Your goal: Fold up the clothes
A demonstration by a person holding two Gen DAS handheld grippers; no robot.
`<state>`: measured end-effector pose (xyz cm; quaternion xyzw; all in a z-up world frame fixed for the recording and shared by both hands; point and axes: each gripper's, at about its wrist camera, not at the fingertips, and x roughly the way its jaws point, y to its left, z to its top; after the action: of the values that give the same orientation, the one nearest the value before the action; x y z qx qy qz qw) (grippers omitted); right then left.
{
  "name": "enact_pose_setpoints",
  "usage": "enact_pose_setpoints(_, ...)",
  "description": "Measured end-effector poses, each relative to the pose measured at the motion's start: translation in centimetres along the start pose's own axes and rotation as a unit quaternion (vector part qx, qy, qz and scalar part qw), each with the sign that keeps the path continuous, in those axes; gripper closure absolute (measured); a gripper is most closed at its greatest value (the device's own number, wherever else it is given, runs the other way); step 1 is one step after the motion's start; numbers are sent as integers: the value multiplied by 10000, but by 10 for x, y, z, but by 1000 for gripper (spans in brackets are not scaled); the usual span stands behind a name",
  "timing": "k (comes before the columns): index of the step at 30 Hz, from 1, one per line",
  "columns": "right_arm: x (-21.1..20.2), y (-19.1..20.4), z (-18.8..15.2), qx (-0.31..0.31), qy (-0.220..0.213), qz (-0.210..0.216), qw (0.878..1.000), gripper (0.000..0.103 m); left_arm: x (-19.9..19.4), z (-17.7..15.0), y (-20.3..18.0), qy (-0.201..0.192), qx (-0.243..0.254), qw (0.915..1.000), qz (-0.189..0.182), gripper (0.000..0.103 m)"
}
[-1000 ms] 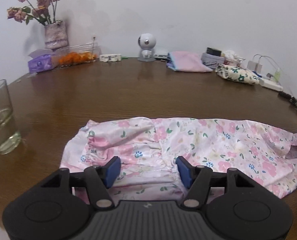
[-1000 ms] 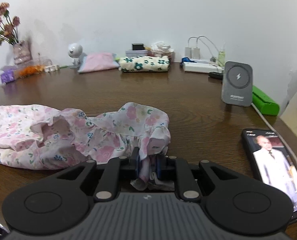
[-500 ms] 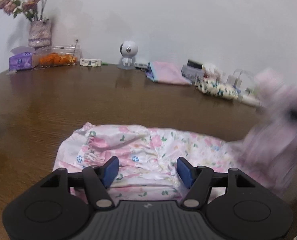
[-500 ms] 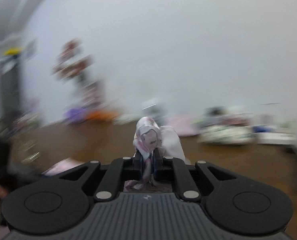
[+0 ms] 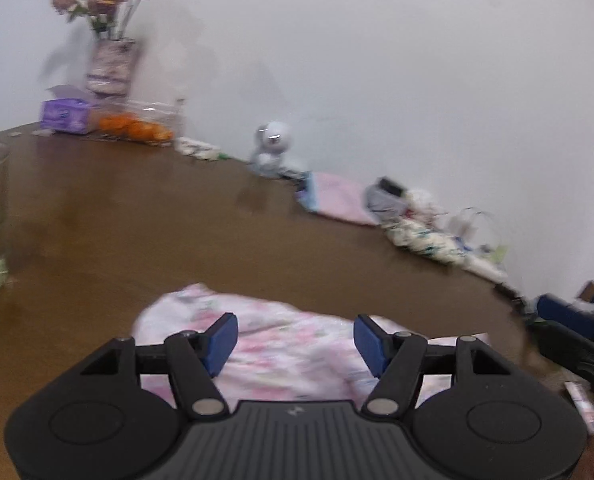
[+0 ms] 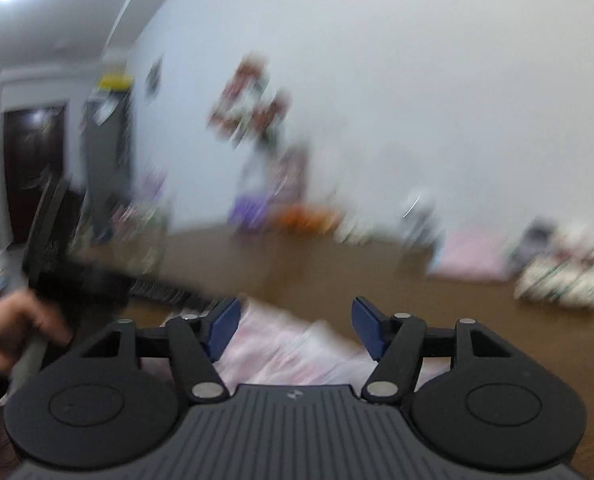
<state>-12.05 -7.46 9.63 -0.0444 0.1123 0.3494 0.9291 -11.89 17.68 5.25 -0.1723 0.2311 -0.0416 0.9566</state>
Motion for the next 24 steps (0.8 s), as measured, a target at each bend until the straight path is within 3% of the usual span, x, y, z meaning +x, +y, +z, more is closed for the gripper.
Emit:
enact_pose_setpoints(1,6,-8,-1,19,238,-44,9997,69,1,-1,-6,31,78,9999,-139,40)
enact_pose_setpoints(3,32,-23,-13,327,1008,187,9942,71,7,-7,-18,158,373,9991,-148,39)
enact_pose_setpoints(5,54,-26,-24,453,1516,339,9868,70,14,-15,-27,274,682,9971,213,39)
enact_pose_setpoints(6,62,-23,-26,406,1615,321,9855,63,15,-19,-29,299,802,9954,428,39)
enact_pose_setpoints(8,77,-17,-31,312,1813,285,9825,60,9,-23,-25,269,831,9938,684,39)
enact_pose_setpoints(9,70,-16,-25,274,1643,389,9853,54,5,-23,-20,241,746,9942,732,39)
enact_pose_setpoints(10,62,-16,-19,238,1427,514,9881,38,0,-24,-14,223,633,9945,806,39)
enact_pose_setpoints(12,56,-26,-9,43,1230,544,9909,25,-3,-25,-5,291,626,9920,1058,39)
enact_pose_setpoints(14,67,-39,-5,-168,1397,329,9895,28,-6,-27,3,381,680,9881,1325,39)
enact_pose_setpoints(16,88,-54,-12,-114,1770,348,9835,48,-5,-31,6,485,727,9875,1313,39)
enact_pose_setpoints(17,95,-60,-16,-6,1913,508,9802,51,-2,-32,5,557,751,9872,1294,39)
enact_pose_setpoints(20,102,-65,-30,151,2216,773,9720,56,11,-34,0,803,826,9851,1275,42)
enact_pose_setpoints(24,95,-55,-42,26,2334,520,9710,56,31,-36,-9,915,1111,9817,1246,43)
